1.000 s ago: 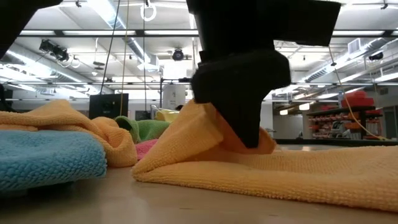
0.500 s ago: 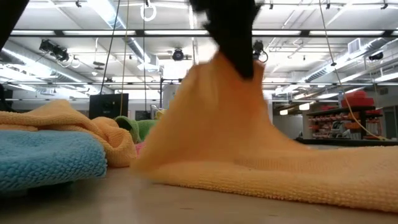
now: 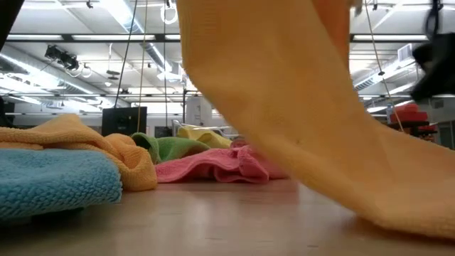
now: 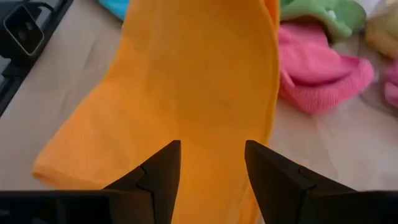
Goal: Fold microfiber towels
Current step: Fold the right orange microfiber cloth
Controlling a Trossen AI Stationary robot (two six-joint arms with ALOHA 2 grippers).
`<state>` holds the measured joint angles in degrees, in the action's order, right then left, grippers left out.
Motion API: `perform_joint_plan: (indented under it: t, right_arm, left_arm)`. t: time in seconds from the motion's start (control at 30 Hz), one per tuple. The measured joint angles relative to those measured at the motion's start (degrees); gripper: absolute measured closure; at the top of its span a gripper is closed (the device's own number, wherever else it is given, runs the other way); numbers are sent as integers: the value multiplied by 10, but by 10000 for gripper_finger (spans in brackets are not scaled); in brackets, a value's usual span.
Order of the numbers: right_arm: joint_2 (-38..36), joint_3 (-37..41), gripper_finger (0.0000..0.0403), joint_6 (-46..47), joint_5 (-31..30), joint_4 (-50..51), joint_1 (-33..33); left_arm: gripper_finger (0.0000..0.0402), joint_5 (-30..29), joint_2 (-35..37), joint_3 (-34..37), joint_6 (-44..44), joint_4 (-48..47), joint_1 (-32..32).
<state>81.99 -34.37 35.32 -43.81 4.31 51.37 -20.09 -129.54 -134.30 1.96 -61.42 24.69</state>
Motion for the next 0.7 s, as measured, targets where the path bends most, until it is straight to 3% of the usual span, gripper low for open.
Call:
perform_joint_plan:
  t: [0.17,0.33,0.53,0.7]
  right_arm:
    - [-62,0,206,-80,71,-28,-68]
    - [-65,0,171,-214,103,-121,-101]
    - [-63,0,127,-276,246,-211,-156]
    - [-28,0,125,-291,340,-268,-168]
  left_arm:
    - [383,28,9,0,3,15,0]
    - [390,63,8,0,-14,28,7]
    - [384,109,5,0,-12,44,7]
    - [386,109,5,0,-11,45,5]
